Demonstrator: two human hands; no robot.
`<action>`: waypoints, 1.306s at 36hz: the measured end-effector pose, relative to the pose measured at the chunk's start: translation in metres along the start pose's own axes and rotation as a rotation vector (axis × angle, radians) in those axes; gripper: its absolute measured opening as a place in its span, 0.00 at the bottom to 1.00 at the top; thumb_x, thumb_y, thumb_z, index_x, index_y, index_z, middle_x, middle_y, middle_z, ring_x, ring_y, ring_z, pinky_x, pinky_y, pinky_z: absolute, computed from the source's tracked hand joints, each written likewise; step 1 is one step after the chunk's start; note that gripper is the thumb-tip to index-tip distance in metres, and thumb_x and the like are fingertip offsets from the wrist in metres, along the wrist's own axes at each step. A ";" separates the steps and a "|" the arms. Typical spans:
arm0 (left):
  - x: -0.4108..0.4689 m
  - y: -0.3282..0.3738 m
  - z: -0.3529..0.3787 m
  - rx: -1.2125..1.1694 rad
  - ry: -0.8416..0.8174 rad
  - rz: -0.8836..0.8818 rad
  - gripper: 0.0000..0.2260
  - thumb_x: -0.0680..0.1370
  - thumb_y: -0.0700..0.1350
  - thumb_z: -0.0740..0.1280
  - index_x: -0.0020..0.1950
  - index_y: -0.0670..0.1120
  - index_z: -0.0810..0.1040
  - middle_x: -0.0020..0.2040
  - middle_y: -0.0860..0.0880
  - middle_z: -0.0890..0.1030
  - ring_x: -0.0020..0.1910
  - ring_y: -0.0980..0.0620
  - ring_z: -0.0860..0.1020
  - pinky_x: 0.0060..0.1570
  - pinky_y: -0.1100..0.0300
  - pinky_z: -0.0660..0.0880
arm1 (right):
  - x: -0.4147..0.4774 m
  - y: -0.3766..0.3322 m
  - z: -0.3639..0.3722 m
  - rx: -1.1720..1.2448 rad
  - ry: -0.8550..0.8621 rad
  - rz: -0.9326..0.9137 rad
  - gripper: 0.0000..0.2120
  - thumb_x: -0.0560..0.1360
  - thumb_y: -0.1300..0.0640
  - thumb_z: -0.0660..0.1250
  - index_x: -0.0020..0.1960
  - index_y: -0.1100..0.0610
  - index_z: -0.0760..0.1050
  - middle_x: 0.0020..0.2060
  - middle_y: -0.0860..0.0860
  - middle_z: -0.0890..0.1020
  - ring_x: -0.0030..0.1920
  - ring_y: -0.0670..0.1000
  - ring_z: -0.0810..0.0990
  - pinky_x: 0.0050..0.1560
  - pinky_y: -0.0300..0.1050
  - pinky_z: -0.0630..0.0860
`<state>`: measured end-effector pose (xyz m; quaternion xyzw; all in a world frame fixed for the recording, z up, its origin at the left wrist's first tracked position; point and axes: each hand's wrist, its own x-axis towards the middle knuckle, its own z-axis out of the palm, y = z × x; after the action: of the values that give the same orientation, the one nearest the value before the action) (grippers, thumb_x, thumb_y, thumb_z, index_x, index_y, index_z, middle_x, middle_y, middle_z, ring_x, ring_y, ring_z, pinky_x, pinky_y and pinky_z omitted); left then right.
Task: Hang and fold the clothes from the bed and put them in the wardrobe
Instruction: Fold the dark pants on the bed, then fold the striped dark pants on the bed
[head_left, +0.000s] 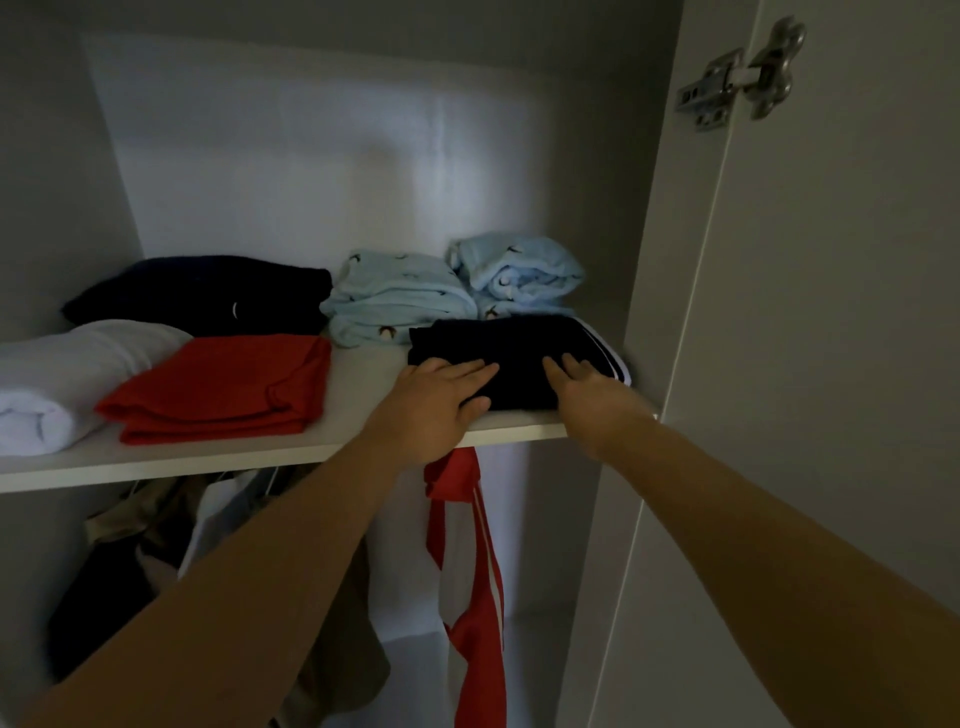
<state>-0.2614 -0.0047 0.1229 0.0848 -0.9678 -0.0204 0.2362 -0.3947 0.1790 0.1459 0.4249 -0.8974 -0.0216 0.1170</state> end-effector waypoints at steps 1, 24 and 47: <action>0.000 0.000 -0.001 -0.008 0.005 -0.001 0.23 0.84 0.57 0.55 0.80 0.59 0.58 0.79 0.56 0.63 0.71 0.49 0.64 0.69 0.53 0.59 | 0.001 0.002 0.002 0.001 0.000 -0.007 0.41 0.79 0.66 0.63 0.82 0.56 0.41 0.81 0.58 0.49 0.79 0.61 0.54 0.74 0.56 0.61; -0.007 -0.005 0.003 -0.107 0.250 0.160 0.24 0.82 0.58 0.57 0.75 0.50 0.72 0.71 0.51 0.76 0.66 0.46 0.72 0.63 0.48 0.66 | -0.036 -0.032 -0.025 0.420 0.190 0.318 0.25 0.86 0.53 0.51 0.82 0.54 0.52 0.76 0.58 0.67 0.72 0.60 0.69 0.67 0.47 0.67; -0.165 0.240 0.014 -1.161 -0.349 0.575 0.07 0.78 0.54 0.68 0.44 0.53 0.81 0.33 0.59 0.80 0.31 0.58 0.79 0.33 0.64 0.74 | -0.406 -0.105 -0.018 0.482 0.509 1.354 0.16 0.79 0.42 0.62 0.39 0.48 0.80 0.33 0.37 0.83 0.37 0.41 0.82 0.45 0.44 0.80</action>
<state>-0.1604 0.2601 0.0542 -0.3220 -0.8077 -0.4875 0.0794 -0.0630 0.4248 0.0712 -0.2125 -0.8874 0.3501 0.2117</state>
